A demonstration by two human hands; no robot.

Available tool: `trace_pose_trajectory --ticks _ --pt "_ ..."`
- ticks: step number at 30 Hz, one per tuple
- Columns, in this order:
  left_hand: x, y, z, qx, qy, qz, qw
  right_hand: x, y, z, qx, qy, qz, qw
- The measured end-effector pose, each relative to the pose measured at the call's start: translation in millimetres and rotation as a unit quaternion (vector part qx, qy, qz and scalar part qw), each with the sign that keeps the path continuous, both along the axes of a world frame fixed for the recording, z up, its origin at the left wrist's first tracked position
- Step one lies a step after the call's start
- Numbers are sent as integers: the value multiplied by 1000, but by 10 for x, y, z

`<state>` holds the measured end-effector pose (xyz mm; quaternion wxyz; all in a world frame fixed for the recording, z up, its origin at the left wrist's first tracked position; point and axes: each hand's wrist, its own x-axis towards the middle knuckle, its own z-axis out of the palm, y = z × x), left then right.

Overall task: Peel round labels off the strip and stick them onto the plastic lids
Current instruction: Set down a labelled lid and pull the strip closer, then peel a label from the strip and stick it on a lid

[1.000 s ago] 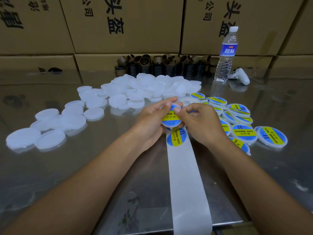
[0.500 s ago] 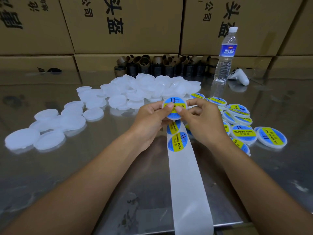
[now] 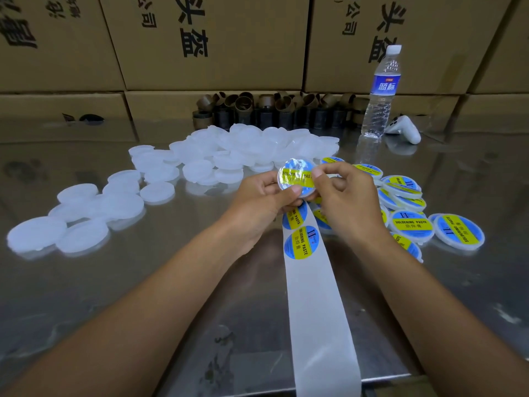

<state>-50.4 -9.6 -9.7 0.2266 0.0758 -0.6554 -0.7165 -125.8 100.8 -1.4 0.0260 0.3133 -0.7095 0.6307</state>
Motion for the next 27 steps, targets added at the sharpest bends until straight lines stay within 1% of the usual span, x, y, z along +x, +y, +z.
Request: trace_pose_trajectory --ticks 2,6,11,14,17,20,23,25,27 --pt "3 -2 3 -2 -5 11 1000 -1 -4 -6 1 0 8 1000" --pt "10 -21 10 11 -8 37 999 10 -18 -12 38 0 46 998" --pt "4 -21 28 9 -15 45 999 20 -11 -3 28 0 41 999" --pt "4 -25 34 5 -13 44 999 20 -11 15 17 -26 28 999" --pt "5 -47 60 -3 -16 49 999 15 -3 53 -18 -71 17 997" --pt "11 -142 103 -25 -31 112 993 -38 36 92 -71 -135 -19 988" --pt "43 -334 91 -80 -52 201 975 -144 91 88 -132 -199 -84 967" --pt "68 -478 38 -130 -76 258 954 -200 124 77 -164 -229 -118 952" --pt "97 -621 -15 -185 -110 315 924 -240 144 54 -185 -253 -142 939"
